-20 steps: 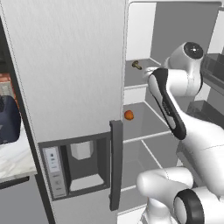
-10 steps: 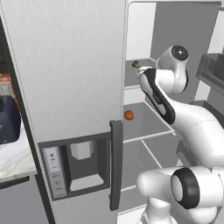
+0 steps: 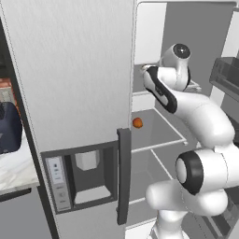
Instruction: Place the bell pepper in the correct fridge rack based on whether it is a fruit or vegetable. Finally, close the fridge door.
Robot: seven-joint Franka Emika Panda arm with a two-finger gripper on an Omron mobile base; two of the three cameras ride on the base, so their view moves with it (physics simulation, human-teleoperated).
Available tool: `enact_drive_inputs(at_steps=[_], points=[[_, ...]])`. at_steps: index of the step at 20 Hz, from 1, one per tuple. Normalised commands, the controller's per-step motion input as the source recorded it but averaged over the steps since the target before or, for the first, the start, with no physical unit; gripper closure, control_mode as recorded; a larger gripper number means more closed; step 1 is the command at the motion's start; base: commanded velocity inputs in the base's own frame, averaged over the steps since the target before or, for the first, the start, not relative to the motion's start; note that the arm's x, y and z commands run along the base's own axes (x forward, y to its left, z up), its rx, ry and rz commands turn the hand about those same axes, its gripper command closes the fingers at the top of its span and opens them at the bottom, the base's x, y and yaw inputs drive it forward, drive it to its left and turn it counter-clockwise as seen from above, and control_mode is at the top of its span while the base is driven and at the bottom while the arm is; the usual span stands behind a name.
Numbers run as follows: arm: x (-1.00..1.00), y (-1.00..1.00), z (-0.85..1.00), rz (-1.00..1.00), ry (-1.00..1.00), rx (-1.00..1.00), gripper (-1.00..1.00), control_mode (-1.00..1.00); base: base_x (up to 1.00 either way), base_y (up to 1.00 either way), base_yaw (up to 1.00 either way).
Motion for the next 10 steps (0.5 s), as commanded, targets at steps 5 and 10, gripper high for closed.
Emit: enact_drive_inputs(at_steps=[5, 10], points=[[0.55, -0.01, -0.27, 0.00, 0.00, 0.00, 1.00, -1.00, 0.00, 0.00, 0.00], [0.49, -0.08, -0.41, 0.00, 0.00, 0.00, 1.00, -1.00, 0.00, 0.00, 0.00]])
